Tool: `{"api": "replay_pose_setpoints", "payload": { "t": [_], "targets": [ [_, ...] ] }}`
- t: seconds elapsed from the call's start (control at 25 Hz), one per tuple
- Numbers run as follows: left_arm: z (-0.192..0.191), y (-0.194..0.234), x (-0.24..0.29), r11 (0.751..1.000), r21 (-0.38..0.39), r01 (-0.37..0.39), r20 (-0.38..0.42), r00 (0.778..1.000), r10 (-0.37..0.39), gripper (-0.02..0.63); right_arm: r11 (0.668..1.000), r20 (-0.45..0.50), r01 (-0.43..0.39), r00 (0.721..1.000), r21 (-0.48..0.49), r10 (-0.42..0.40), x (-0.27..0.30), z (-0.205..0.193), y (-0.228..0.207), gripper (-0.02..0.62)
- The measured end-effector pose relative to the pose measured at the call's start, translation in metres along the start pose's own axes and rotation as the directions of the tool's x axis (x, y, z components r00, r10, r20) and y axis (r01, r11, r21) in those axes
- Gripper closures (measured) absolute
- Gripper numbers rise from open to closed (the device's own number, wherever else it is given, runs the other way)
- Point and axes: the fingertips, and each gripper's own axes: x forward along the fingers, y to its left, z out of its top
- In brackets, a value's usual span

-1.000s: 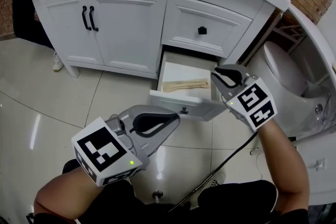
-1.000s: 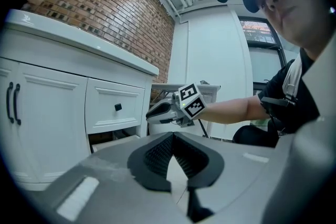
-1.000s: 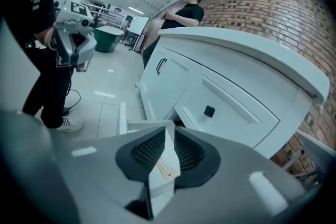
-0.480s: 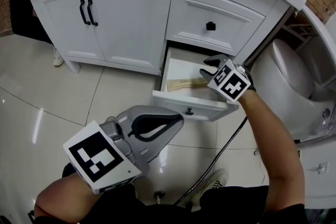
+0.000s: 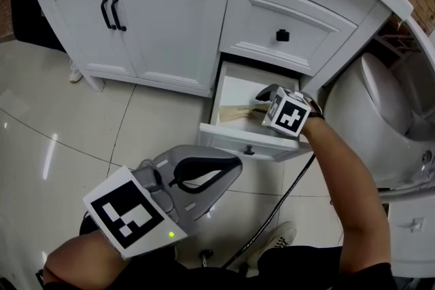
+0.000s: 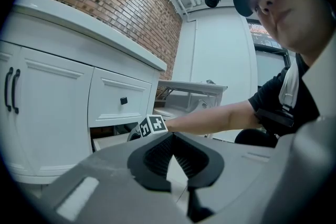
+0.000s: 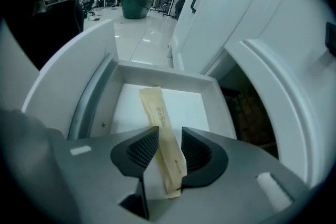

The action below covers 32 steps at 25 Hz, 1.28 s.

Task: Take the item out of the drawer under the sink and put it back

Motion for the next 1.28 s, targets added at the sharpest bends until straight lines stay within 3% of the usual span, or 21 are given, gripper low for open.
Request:
{"api": "replay_pose_setpoints", "payload": {
  "t": [0.72,1.0,1.28],
  "targets": [
    [-0.005,0.000,0.007,1.000,-0.017,0.015,-0.018,1.000,-0.015,0.601,0.994,-0.005,-0.108,0.994,0.002,0.108,0.030,-0.007,0.022,0.480],
    [-0.005,0.001,0.004,1.000,-0.018,0.010,-0.018,1.000,-0.010,0.601,0.995,-0.028,-0.092,0.995,-0.035,0.091,0.027,-0.007,0.025,0.527],
    [-0.003,0.000,-0.002,1.000,-0.017,-0.004,-0.014,1.000,0.004,0.601,0.999,-0.039,-0.019,0.999,-0.051,0.017,0.005,-0.001,0.013,0.552]
  ]
}}
